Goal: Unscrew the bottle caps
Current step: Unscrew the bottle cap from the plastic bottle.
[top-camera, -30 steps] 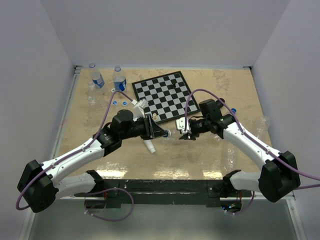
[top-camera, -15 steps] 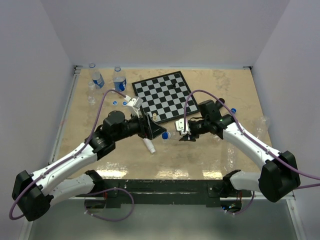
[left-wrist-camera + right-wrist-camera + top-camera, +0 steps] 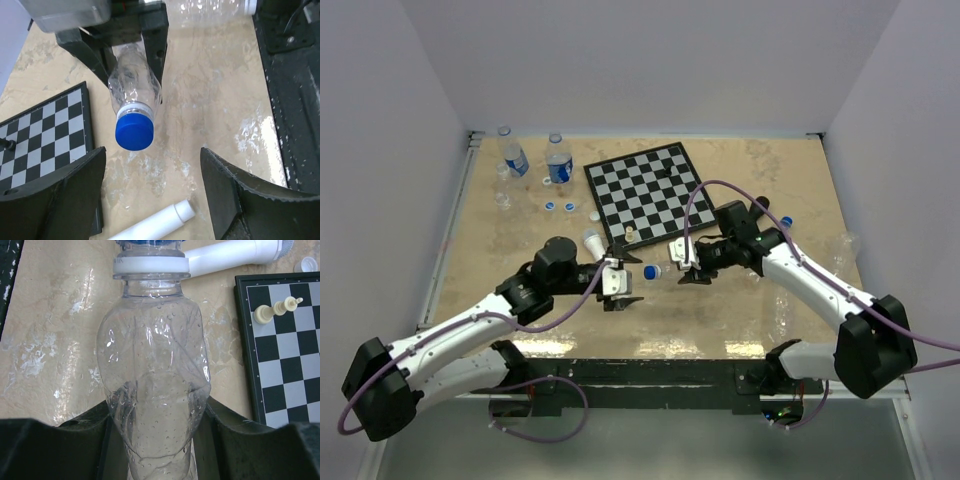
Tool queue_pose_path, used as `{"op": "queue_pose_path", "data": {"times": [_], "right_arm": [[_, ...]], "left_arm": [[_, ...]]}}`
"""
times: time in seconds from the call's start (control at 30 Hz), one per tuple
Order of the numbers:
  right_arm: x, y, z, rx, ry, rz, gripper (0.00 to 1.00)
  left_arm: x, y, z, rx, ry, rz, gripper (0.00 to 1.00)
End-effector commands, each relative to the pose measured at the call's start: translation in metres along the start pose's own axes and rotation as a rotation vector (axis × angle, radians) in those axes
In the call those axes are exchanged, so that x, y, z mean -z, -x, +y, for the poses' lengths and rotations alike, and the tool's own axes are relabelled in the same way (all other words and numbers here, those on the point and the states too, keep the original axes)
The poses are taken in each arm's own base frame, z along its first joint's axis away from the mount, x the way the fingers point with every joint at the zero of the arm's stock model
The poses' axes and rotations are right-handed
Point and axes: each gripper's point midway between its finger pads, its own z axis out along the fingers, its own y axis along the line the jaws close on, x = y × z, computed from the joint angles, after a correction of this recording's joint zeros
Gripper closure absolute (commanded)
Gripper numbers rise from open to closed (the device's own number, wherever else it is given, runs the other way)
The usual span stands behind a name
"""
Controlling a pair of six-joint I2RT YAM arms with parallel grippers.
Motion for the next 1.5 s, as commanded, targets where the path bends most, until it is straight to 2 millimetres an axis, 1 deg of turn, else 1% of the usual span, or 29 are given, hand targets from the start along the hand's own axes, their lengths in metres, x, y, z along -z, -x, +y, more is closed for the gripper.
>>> {"op": "queue_pose_path", "data": {"times": [0.0, 0.1, 0.33, 0.4, 0.57, 0.67, 0.77, 0.83, 0.87, 0.93, 0.97, 1.0, 1.03, 1.1, 1.17, 1.2, 1.23, 1.27, 1.33, 1.37, 1.4, 1.43, 1.47], "right_arm": [[-0.001, 0.004, -0.005, 0.008, -0.016, -0.013, 0.94], [-0.002, 0.003, -0.005, 0.003, -0.014, -0.010, 0.94], [-0.004, 0.002, -0.004, -0.001, -0.005, -0.010, 0.94], [-0.004, 0.001, -0.004, -0.002, -0.005, -0.009, 0.94], [-0.004, 0.002, -0.004, -0.003, -0.003, -0.011, 0.94], [-0.004, 0.001, -0.003, -0.004, -0.002, -0.010, 0.94], [-0.005, 0.001, -0.003, -0.004, -0.001, -0.010, 0.94], [-0.004, 0.001, -0.004, -0.003, -0.002, -0.010, 0.94], [-0.004, 0.002, -0.004, -0.003, -0.002, -0.011, 0.94], [-0.004, 0.001, -0.003, -0.004, -0.002, -0.010, 0.94], [-0.004, 0.001, -0.003, -0.005, -0.001, -0.009, 0.94], [-0.005, 0.001, -0.003, -0.005, 0.000, -0.008, 0.94], [-0.005, 0.001, -0.003, -0.002, -0.001, -0.008, 0.94], [-0.004, 0.001, -0.003, -0.002, -0.002, -0.007, 0.94], [-0.004, 0.001, -0.004, -0.003, -0.005, -0.005, 0.94], [-0.004, 0.001, -0.004, -0.002, -0.007, -0.005, 0.94], [-0.004, 0.000, -0.004, -0.002, -0.006, -0.004, 0.94], [-0.004, 0.000, -0.004, -0.002, -0.008, -0.003, 0.94], [-0.004, -0.001, -0.004, -0.006, -0.007, -0.001, 0.94], [-0.005, -0.001, -0.004, -0.006, -0.007, 0.001, 0.94], [-0.005, -0.001, -0.004, -0.006, -0.005, -0.003, 0.94], [-0.006, -0.001, -0.004, -0.006, -0.002, -0.004, 0.94], [-0.006, -0.002, -0.004, -0.010, 0.001, -0.002, 0.94]], "left_arm": [[-0.010, 0.018, 0.016, -0.181, 0.005, -0.064, 0.23], [-0.014, 0.018, 0.017, -0.157, 0.010, -0.073, 0.33], [-0.021, 0.020, 0.023, -0.120, 0.030, -0.097, 0.38], [-0.022, 0.019, 0.022, -0.112, 0.022, -0.097, 0.41], [-0.024, 0.016, 0.020, -0.100, 0.011, -0.093, 0.50], [-0.026, 0.015, 0.019, -0.091, 0.002, -0.090, 0.52], [-0.028, 0.017, 0.019, -0.085, -0.008, -0.095, 0.57], [-0.029, 0.016, 0.019, -0.078, -0.010, -0.092, 0.64], [-0.029, 0.016, 0.020, -0.070, -0.009, -0.091, 0.69], [-0.029, 0.017, 0.022, -0.050, 0.002, -0.089, 0.84], [-0.029, 0.017, 0.023, -0.033, 0.009, -0.084, 0.93], [-0.029, 0.019, 0.025, -0.022, 0.018, -0.084, 1.00], [-0.029, 0.019, 0.025, 0.004, 0.021, -0.081, 1.00], [-0.029, 0.023, 0.027, 0.101, 0.039, -0.083, 1.00], [-0.030, 0.026, 0.028, 0.242, 0.054, -0.076, 1.00], [-0.029, 0.026, 0.033, 0.348, 0.088, -0.067, 1.00], [-0.028, 0.024, 0.039, 0.501, 0.146, -0.044, 1.00], [-0.025, 0.020, 0.051, 0.632, 0.223, -0.022, 1.00], [-0.015, 0.007, 0.071, 0.986, 0.389, 0.007, 1.00], [-0.009, -0.007, 0.066, 1.207, 0.422, 0.056, 1.00], [-0.011, -0.005, 0.062, 1.361, 0.393, 0.052, 1.00], [-0.014, 0.000, 0.057, 1.456, 0.360, 0.054, 1.00], [-0.017, 0.003, 0.055, 1.522, 0.343, 0.048, 1.00]]}}
